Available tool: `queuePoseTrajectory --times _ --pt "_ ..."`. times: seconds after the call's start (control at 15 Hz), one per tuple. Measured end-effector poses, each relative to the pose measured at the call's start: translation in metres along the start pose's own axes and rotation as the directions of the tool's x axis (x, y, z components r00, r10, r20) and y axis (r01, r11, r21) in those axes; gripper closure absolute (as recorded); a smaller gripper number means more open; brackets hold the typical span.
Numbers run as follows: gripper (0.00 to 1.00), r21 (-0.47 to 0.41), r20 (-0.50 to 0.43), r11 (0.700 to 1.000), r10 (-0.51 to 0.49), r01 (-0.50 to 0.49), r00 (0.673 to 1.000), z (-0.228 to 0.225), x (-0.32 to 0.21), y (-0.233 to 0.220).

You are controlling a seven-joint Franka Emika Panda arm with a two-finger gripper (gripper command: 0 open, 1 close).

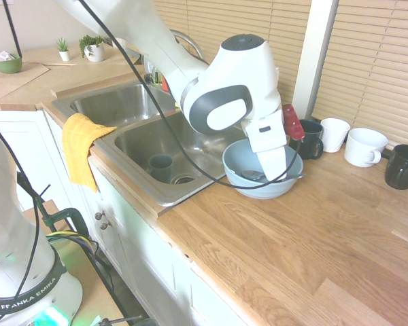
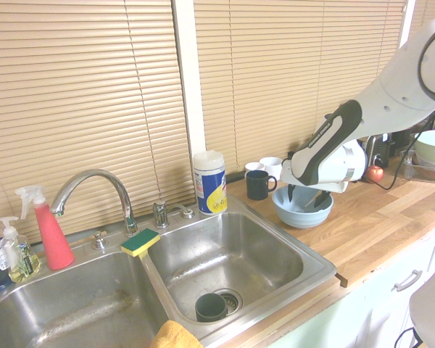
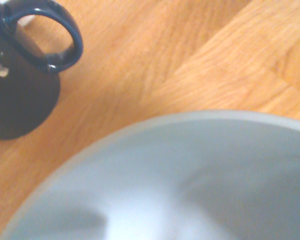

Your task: Put the spoon into the sink

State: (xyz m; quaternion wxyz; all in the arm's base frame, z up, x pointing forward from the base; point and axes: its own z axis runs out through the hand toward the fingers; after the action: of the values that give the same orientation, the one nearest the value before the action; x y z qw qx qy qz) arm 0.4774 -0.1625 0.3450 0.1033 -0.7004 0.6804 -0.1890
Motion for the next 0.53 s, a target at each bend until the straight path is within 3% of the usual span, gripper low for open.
queuePoseTrajectory --times 0.53 --pt "1.00 0.009 0.005 1.000 0.016 -0.016 1.000 0.0066 -0.0021 -0.0036"
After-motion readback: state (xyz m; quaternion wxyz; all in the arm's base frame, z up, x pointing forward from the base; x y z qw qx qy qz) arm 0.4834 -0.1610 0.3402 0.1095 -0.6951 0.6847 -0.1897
